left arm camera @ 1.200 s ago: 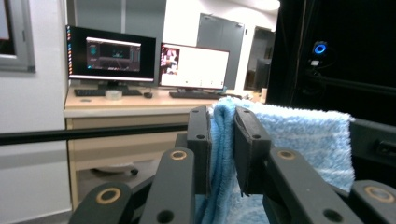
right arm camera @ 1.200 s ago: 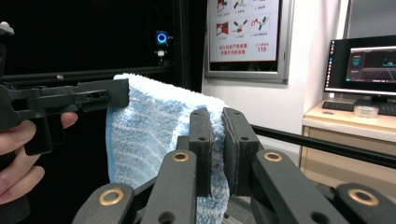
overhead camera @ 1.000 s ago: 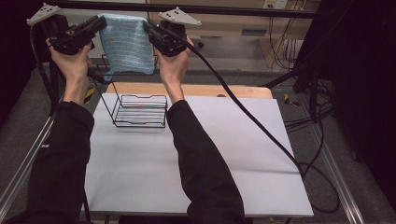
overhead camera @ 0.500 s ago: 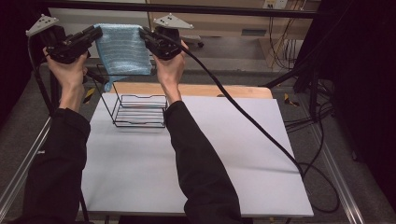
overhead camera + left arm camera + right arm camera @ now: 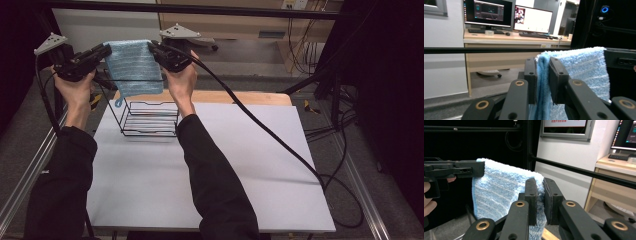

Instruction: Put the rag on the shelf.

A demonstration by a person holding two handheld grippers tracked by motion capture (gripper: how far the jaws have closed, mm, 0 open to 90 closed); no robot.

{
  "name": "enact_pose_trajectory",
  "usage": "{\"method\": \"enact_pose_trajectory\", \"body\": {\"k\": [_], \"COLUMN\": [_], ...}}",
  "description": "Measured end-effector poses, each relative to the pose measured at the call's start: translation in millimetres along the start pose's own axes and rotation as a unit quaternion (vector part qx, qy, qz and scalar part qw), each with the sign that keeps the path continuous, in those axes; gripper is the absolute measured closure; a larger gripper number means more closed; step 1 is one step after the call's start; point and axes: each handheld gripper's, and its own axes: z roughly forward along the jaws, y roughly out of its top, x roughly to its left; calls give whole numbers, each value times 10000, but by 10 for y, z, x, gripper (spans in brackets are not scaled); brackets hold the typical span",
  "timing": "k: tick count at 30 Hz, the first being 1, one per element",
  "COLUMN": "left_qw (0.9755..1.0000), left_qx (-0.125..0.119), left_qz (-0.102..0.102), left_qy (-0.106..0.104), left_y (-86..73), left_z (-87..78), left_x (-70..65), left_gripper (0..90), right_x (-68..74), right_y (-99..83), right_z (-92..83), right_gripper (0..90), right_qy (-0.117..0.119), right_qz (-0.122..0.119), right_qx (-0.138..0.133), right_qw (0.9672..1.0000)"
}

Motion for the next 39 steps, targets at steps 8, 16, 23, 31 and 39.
{"method": "enact_pose_trajectory", "body": {"k": [8, 16, 23, 31, 39], "left_qw": [9999, 9996, 9995, 9992, 9985], "left_qx": [24, 71, 140, 248, 498], "left_qz": [24, 119, 123, 123, 107], "left_qy": [-168, -252, -245, -280, -188], "left_y": [-95, -147, -216, -278, -320], "left_z": [-124, -236, -311, -400, -496], "left_x": [-25, -78, -61, -70, -125], "left_gripper": [779, 777, 774, 765, 716], "right_x": [77, 113, 155, 218, 284], "right_y": [-57, -104, -108, -139, -160], "right_z": [-104, -197, -251, -280, -325], "right_gripper": [820, 816, 810, 811, 814], "right_qy": [172, 335, 544, 632, 679], "right_qz": [72, 145, 100, -8, -106], "right_qx": [256, 415, 501, 673, 824], "right_qw": [9995, 9985, 9972, 9957, 9942]}}
